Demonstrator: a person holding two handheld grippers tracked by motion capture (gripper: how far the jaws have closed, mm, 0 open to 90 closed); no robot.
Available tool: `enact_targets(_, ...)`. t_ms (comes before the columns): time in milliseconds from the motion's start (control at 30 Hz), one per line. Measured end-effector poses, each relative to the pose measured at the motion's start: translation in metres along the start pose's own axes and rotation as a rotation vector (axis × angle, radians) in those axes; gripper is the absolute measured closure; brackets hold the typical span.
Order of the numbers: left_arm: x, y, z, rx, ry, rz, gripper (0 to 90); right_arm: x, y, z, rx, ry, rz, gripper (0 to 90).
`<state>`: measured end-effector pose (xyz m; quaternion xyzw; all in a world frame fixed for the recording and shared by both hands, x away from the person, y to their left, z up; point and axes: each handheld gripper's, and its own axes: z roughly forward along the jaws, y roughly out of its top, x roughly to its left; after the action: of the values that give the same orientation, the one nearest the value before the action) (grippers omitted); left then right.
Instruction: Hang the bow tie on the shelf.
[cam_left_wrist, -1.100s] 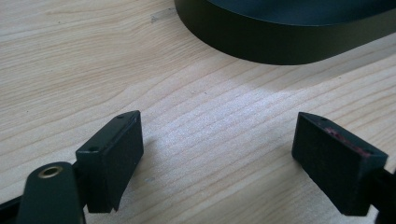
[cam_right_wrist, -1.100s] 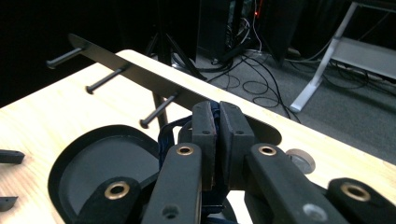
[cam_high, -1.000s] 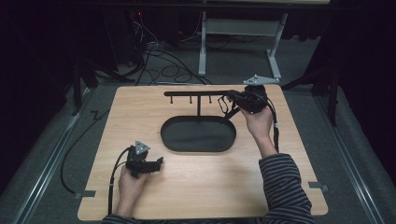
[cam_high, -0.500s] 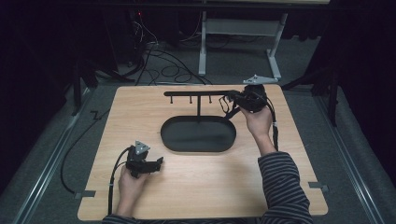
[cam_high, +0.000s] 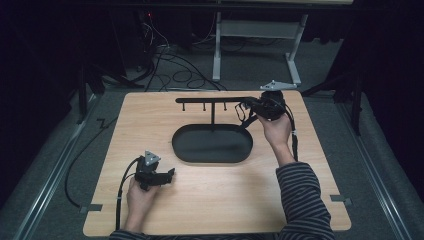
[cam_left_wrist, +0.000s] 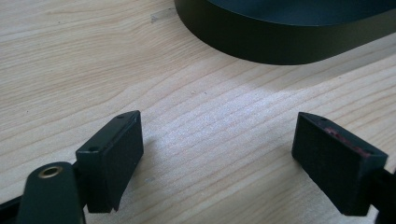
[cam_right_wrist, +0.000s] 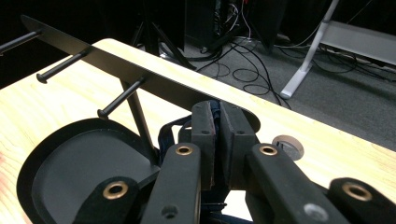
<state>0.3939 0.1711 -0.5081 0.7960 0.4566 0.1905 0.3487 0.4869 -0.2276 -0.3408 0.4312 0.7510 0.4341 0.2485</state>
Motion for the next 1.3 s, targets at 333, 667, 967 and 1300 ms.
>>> enact_targets(333,0.0,0.0,0.0,0.0,0.0,0.0,16.9,-0.003,-0.001,-0.002,0.001,-0.012,0.007,85.0)
enact_targets(667,0.0,0.0,0.0,0.0,0.0,0.0,16.9,-0.004,-0.001,-0.011,-0.026,0.011,0.015,74.0)
enact_targets(967,0.0,0.0,0.0,-0.002,0.0,-0.001,16.9,-0.012,-0.004,-0.022,-0.051,0.032,0.044,66.3)
enact_targets(1300,0.0,0.0,0.0,-0.001,0.0,-0.001,16.9,-0.019,-0.007,-0.037,-0.065,0.03,0.072,61.0)
